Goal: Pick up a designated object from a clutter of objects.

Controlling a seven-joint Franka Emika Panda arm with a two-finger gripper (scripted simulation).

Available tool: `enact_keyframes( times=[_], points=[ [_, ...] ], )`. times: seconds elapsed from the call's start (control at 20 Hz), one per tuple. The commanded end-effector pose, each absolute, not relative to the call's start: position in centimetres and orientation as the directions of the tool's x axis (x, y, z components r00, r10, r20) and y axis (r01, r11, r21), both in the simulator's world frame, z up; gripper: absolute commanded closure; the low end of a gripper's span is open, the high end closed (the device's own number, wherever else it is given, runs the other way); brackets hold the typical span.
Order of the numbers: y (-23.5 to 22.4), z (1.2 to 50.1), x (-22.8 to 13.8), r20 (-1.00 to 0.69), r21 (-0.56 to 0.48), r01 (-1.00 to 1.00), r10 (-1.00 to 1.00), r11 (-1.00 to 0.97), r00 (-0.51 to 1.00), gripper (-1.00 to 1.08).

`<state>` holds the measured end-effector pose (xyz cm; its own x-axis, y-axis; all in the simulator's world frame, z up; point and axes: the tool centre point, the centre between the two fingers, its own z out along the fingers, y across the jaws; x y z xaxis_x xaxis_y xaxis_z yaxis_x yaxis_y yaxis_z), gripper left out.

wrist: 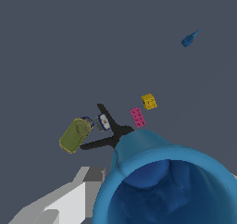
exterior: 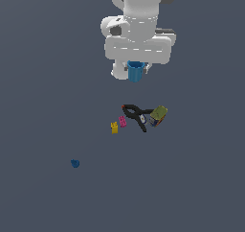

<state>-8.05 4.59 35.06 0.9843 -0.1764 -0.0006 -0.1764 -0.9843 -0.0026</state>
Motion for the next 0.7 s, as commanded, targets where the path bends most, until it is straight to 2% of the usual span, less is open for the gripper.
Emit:
enact_keyframes(
  times=[0.0,0.35,0.65],
  points=[
    [3.7,36.8,-8.6,-0.001,-0.003,-0.176,-0.176,-0.984,0.984,1.08],
    [2.3,39.7,-9.4,0.0,-0.001,-0.177,-0.177,-0.984,0.984,1.08],
    [2.0,40.3,-9.5,0.0,0.0,-0.177,-0.177,-0.984,0.984,1.08]
  ],
)
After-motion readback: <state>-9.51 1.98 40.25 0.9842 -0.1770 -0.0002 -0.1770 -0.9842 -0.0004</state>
